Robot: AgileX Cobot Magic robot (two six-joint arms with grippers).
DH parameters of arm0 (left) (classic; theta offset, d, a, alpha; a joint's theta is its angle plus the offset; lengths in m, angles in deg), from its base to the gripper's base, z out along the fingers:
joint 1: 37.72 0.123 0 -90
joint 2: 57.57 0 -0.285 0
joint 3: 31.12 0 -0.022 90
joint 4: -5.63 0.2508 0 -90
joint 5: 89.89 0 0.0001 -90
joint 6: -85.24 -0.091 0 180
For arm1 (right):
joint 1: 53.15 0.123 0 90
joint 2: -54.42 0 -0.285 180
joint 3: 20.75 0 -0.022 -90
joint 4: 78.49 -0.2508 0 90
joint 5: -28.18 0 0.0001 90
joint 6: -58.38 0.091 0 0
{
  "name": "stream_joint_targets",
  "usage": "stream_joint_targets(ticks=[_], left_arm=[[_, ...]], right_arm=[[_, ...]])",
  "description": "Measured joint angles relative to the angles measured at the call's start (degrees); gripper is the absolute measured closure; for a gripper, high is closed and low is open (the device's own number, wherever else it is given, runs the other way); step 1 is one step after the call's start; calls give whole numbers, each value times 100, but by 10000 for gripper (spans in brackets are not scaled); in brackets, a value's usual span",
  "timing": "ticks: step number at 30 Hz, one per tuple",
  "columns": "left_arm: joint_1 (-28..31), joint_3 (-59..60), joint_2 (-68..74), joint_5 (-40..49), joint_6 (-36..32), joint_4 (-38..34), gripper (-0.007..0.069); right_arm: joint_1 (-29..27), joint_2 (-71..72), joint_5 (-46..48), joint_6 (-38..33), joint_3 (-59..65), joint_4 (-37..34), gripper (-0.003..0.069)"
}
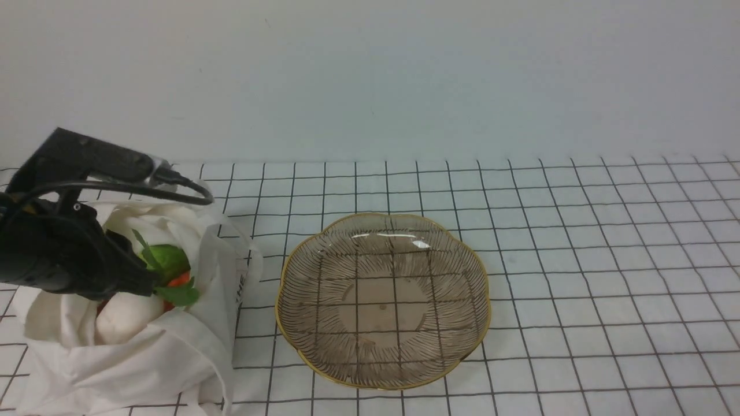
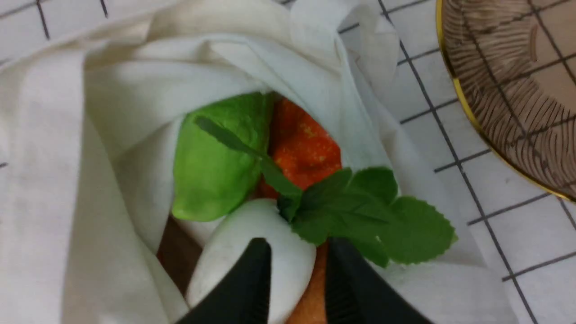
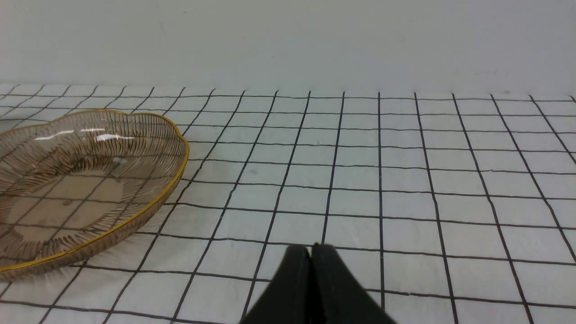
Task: Take vegetables from bag on white checkered tablecloth place on plate.
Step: 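Reach the gripper into the cloth bag toward the vegetables inside, then take the vegetable out of the bag and place it on the dish with the left gripper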
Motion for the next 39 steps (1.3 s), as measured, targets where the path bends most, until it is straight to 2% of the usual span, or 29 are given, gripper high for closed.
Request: stream_joint_targets(ticks=[5, 8, 10, 13, 17, 19, 26, 30, 39], left_arm=[[0, 0, 429, -148, 0, 0, 175], [0, 0, 658, -379, -19, 0, 71], [0, 0, 810, -529, -45, 0, 40], [0, 0, 1012, -656, -56, 0, 34], [0, 0, 1229, -835, -61, 0, 81], [0, 0, 1325, -905, -61, 0, 142], [0, -13, 1504, -929, -103, -6, 575], [0, -30, 1448, -878, -107, -13, 623], [0, -30, 463, -838, -107, -3, 629]], right_arm=[[0, 0, 0, 0, 0, 0, 673], [0, 0, 0, 0, 0, 0, 673], [0, 0, 0, 0, 0, 0, 673], [0, 0, 0, 0, 0, 0, 673], [0, 0, 0, 0, 0, 0, 673], [0, 0, 0, 0, 0, 0, 673], [0, 0, 0, 0, 0, 0, 673], [0, 0, 0, 0, 0, 0, 673], [0, 0, 0, 0, 0, -12, 673]])
